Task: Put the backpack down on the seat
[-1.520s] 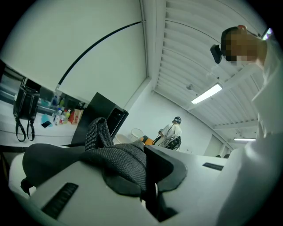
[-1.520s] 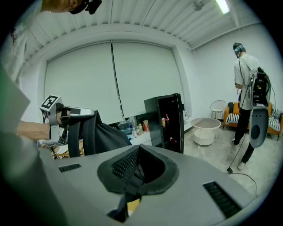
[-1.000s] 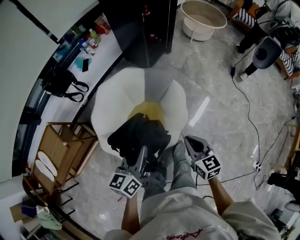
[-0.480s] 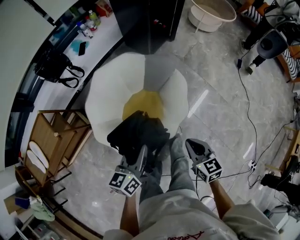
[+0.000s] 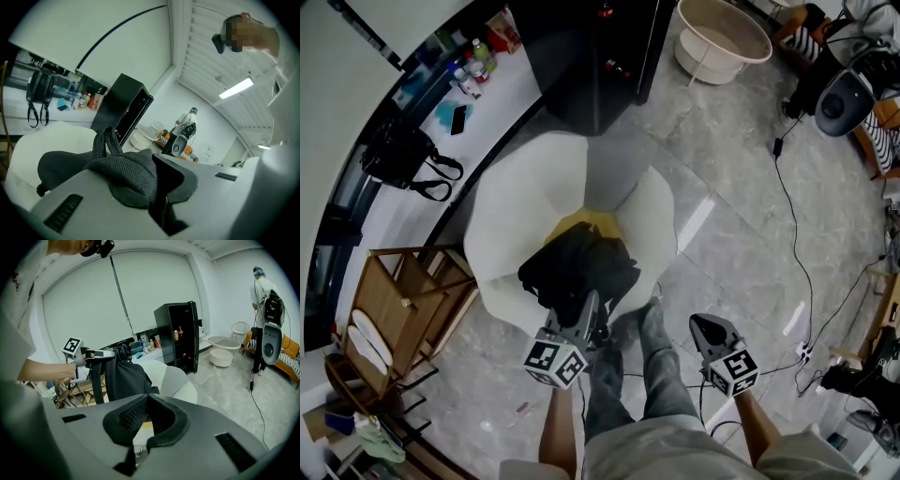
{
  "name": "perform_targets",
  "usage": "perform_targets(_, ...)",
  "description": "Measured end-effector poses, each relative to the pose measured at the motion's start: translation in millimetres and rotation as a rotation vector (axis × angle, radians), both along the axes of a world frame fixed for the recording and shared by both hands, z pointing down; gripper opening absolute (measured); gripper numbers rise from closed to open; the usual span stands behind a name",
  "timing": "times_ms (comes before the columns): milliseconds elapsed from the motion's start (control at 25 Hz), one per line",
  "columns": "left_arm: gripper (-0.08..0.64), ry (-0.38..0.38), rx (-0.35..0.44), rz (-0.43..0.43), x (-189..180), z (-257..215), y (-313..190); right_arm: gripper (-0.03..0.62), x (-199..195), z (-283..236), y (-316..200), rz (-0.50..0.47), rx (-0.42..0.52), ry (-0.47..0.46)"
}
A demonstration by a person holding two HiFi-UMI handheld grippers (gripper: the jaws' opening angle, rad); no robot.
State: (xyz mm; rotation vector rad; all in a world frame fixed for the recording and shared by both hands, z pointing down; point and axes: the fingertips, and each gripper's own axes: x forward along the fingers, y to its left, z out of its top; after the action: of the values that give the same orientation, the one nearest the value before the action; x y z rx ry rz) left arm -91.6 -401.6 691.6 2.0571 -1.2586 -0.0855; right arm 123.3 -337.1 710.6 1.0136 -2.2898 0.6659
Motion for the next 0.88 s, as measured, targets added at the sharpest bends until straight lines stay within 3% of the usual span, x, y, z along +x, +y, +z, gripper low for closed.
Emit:
perform_targets(360, 0.051, -0.031, 0.018, 0.014, -1, 55, -84, 0.028, 23, 28, -13, 0.006, -0.049, 0.035)
perform_targets(680, 0.051, -0.028, -0.066, -0.013, 2, 132, -123, 0.028, 31, 50, -26, 0.004, -0.092, 0.043)
perform_targets(880, 0.052, -0.05, -0.028, -0.051, -11, 152, -147, 0.028, 39, 66, -26, -0.002, -0.124, 0.045)
